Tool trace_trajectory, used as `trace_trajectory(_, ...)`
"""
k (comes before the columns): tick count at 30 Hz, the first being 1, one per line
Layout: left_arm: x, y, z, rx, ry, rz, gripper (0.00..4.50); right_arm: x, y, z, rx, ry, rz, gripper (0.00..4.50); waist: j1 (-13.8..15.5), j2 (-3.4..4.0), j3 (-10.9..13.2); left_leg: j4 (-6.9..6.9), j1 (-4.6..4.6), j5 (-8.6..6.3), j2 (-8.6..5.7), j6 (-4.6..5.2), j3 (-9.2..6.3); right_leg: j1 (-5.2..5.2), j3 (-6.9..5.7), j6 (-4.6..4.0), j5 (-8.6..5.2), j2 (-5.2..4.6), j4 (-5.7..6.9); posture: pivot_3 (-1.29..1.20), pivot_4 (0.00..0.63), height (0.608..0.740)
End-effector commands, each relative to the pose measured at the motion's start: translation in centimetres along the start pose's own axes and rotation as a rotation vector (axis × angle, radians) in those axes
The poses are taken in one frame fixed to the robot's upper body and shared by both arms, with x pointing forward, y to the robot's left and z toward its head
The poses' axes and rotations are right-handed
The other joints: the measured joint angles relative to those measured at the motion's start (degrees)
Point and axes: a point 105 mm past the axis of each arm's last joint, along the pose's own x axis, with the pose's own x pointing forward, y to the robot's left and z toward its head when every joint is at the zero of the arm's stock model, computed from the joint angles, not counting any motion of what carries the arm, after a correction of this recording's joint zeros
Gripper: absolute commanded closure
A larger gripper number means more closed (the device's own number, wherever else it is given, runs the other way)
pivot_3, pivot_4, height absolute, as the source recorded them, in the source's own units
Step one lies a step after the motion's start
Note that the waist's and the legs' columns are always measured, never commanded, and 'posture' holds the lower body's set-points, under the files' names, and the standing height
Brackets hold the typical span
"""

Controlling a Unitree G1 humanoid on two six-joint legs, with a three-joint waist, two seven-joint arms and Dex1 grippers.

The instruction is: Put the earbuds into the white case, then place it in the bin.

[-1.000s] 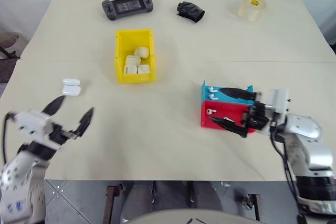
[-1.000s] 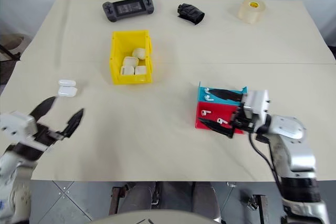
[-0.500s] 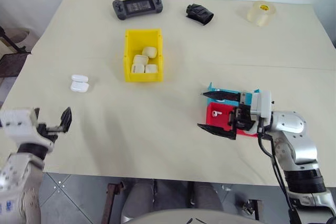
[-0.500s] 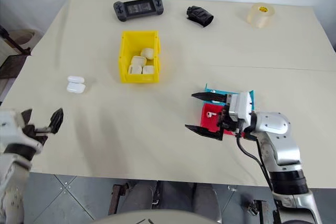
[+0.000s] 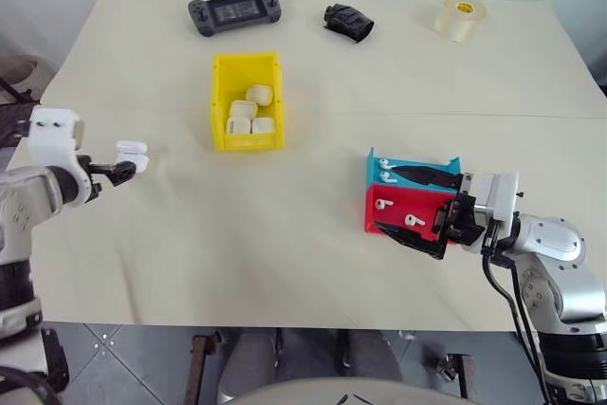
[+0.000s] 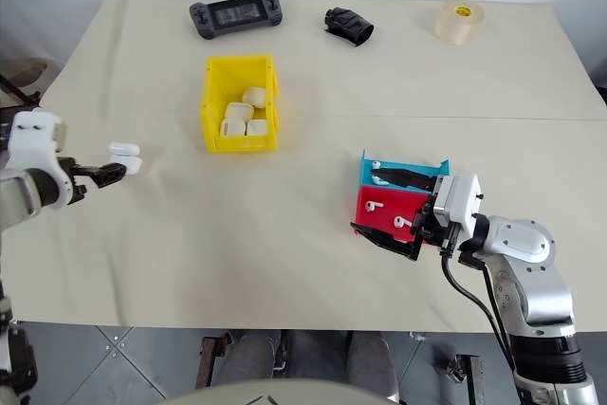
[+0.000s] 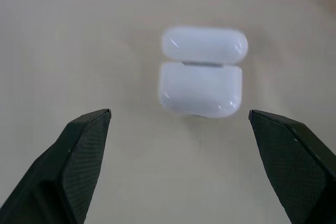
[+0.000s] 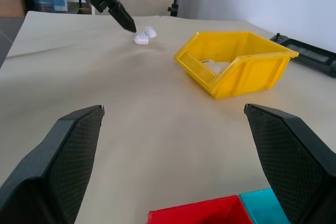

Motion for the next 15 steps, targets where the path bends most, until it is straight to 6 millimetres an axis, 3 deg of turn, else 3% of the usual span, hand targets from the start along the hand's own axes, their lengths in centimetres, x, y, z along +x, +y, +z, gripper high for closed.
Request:
trace_trajectory(1, 0.8, 0.5, 0.5, 0.050, 0.029, 0.001, 0.02, 0.5, 0.3, 1.6, -0.041, -0.049, 0.005, 0.00, 0.0, 0.00, 0.0, 0.00, -0.01, 0.00, -0.05, 0.00, 0.00, -0.01, 0.00, 0.00, 0.00, 0.00, -0.01, 0.00, 0.150, 0.740)
trace_trajectory(9, 2.3, 0.1, 2.3, 0.090, 0.050, -0.038, 0.02, 0.8, 0.5, 2.3, -0.041, -0.065, -0.003, 0.00, 0.1, -0.03, 0.0, 0.04, -0.10, 0.03, -0.18, -0.04, 0.08, -0.12, -0.01, 0.00, 0.00, 0.04, 0.04, 0.00, 0.150, 0.740)
trace_trajectory(15, 3.1, 0.0, 2.1, 0.081, 0.138, -0.055, 0.02, 1.1, 0.6, 2.4, -0.042, -0.075, -0.007, 0.00, 0.0, -0.04, 0.0, 0.05, -0.14, 0.04, -0.22, -0.02, 0.09, -0.19, 0.00, 0.01, 0.00, 0.03, 0.10, 0.00, 0.150, 0.740)
